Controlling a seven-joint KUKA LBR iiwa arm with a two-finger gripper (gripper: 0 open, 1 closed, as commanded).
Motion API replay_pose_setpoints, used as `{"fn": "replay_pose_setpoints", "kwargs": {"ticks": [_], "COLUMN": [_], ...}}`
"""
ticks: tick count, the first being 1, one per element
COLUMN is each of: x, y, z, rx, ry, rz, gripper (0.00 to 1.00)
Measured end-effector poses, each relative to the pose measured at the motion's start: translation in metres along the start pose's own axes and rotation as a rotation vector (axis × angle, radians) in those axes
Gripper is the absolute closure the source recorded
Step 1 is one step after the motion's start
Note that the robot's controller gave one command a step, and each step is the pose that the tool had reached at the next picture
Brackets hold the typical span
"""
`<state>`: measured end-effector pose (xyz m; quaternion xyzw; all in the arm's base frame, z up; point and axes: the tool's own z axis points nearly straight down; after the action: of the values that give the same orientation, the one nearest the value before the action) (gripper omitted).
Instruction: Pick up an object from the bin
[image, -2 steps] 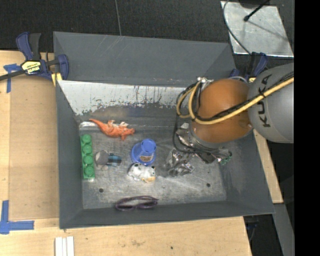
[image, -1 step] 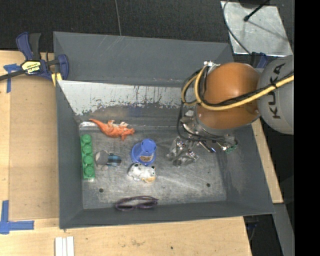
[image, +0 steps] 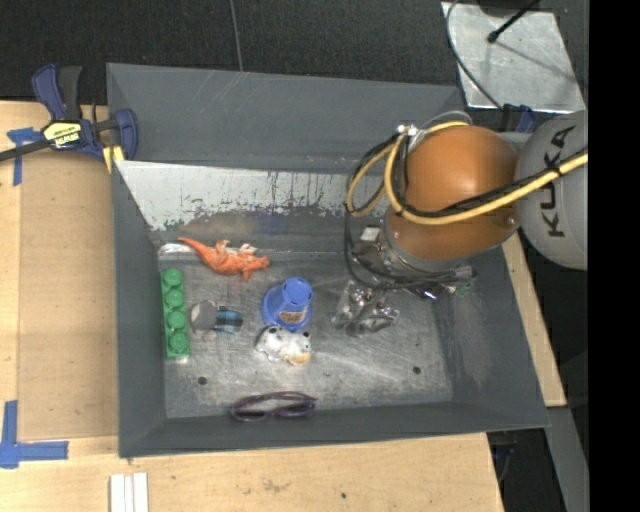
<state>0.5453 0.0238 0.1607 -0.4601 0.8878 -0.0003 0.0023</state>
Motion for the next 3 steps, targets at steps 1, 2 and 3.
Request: {"fn": "replay_pose_setpoints", "kwargs": {"ticks": [1, 2, 3], "x": [0.007, 0.019, 0.021], "y": [-0.013, 0.021, 0.029], "z": [-0.026, 0.037, 0.05], "rx": [-0.002, -0.002, -0.006], "ry": [0.001, 0.002, 0.002], "rz": [0.174, -0.441, -0.502], "gripper": [1.0, 1.0, 1.0]}}
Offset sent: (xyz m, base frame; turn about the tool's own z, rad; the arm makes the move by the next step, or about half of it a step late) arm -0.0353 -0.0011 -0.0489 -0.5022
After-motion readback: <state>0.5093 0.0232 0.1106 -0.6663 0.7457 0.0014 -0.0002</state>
